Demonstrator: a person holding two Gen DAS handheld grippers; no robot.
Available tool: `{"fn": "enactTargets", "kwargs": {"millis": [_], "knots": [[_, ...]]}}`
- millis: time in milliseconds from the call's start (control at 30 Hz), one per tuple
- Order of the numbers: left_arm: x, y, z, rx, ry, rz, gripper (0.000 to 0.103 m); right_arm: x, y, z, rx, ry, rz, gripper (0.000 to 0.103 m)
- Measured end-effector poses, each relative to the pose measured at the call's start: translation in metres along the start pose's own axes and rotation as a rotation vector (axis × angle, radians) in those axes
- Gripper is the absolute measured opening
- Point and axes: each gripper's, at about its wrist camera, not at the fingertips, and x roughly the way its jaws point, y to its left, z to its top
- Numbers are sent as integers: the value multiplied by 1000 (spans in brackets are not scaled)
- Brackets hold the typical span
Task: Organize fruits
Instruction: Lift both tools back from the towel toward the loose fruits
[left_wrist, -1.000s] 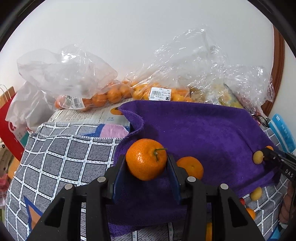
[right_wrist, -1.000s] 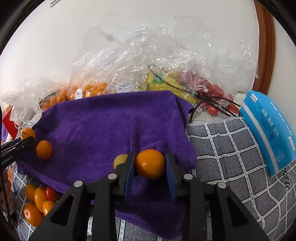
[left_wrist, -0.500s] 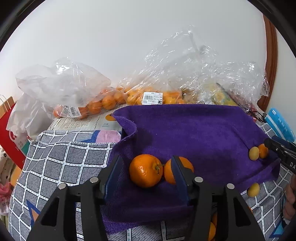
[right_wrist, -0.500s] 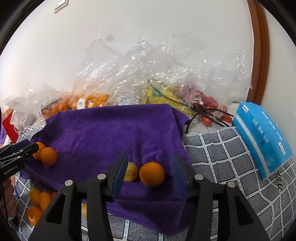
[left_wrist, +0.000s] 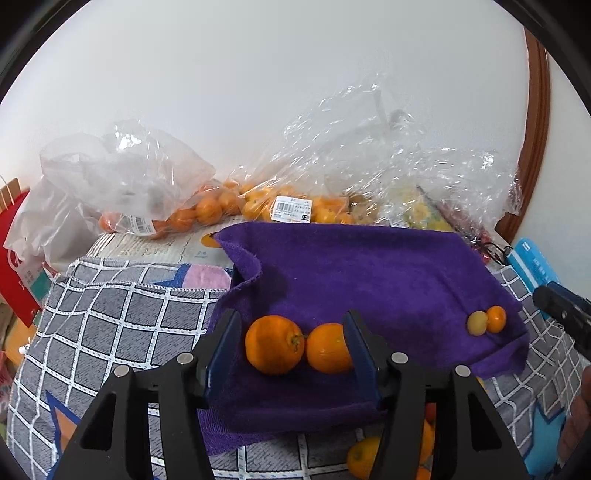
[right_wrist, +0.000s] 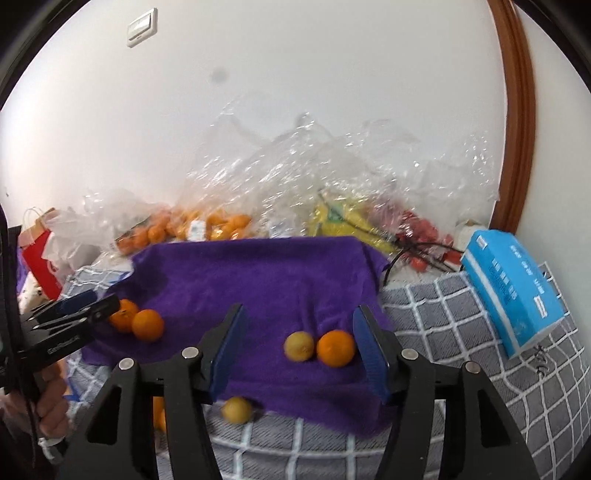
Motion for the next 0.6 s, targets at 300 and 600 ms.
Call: {"fn": "enactTargets", "kwargs": {"millis": [300, 600], "knots": [[-34, -2, -9, -64, 31, -74, 55, -50, 19, -12, -10, -19, 32, 59], [-72, -4, -40, -37, 48, -125, 55, -89, 32, -35, -1, -11, 48, 59]]}}
